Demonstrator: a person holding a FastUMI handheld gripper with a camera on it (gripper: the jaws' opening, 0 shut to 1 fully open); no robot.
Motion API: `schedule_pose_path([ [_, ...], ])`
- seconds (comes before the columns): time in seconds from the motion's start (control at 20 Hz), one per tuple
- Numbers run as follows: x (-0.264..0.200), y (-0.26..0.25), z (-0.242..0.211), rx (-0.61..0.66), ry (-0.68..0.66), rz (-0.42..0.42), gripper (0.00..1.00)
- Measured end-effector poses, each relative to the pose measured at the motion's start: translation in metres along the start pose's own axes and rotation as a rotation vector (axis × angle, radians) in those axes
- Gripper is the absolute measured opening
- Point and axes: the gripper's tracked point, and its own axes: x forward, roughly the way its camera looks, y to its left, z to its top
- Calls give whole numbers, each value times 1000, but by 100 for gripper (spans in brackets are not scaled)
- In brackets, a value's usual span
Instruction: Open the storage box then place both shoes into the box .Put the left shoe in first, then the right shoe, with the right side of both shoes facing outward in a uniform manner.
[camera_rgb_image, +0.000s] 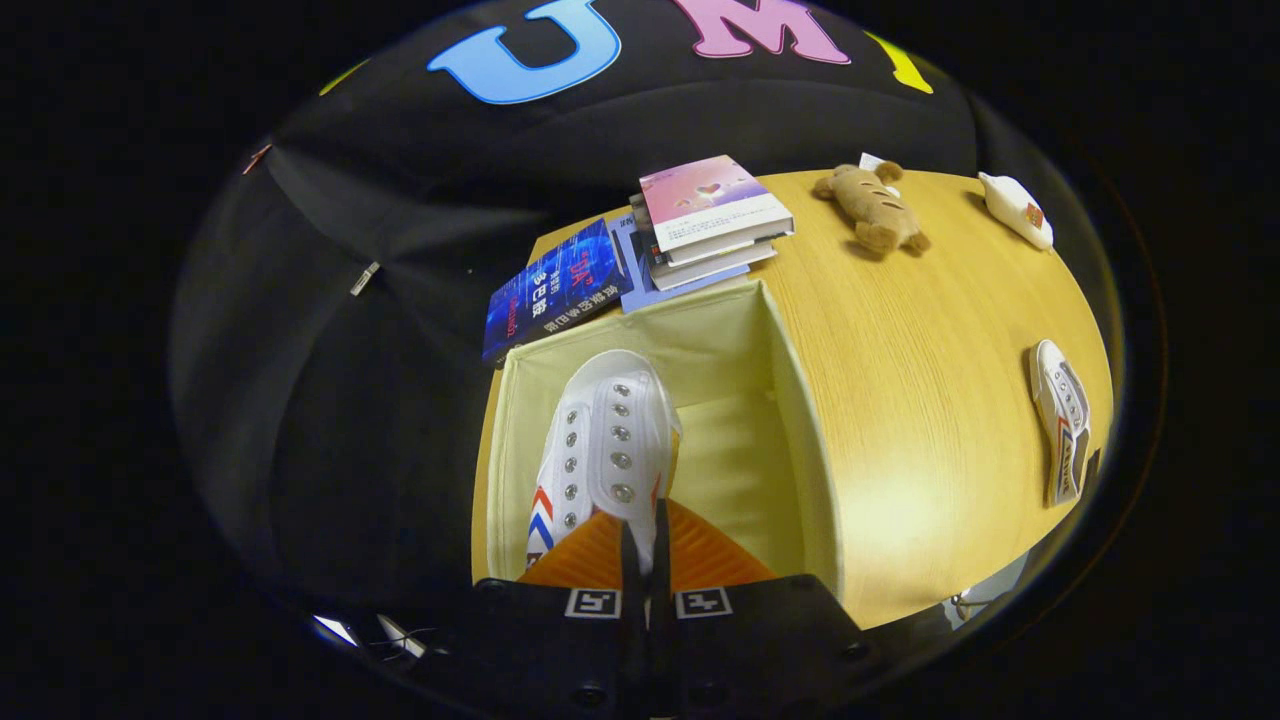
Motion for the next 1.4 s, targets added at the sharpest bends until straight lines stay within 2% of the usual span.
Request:
schedule_pose_path([
  [0.35,21,1,-11,57,3,-6,5],
  [0.4,24,3,-12,70,13,7,5],
  [0.45,24,14,-14,97,29,70,5],
  [0.5,17,29,-17,133,49,139,28],
  [0.55,15,35,-19,152,63,173,51],
  [0.65,11,34,-16,127,58,195,98],
  [0.9,-45,30,-2,11,-7,277,98],
  [1.05,-89,-8,35,-82,-143,268,98],
  [1.2,-122,-85,61,-149,-242,163,98],
  [1.4,-149,-222,68,-222,-280,-82,98],
])
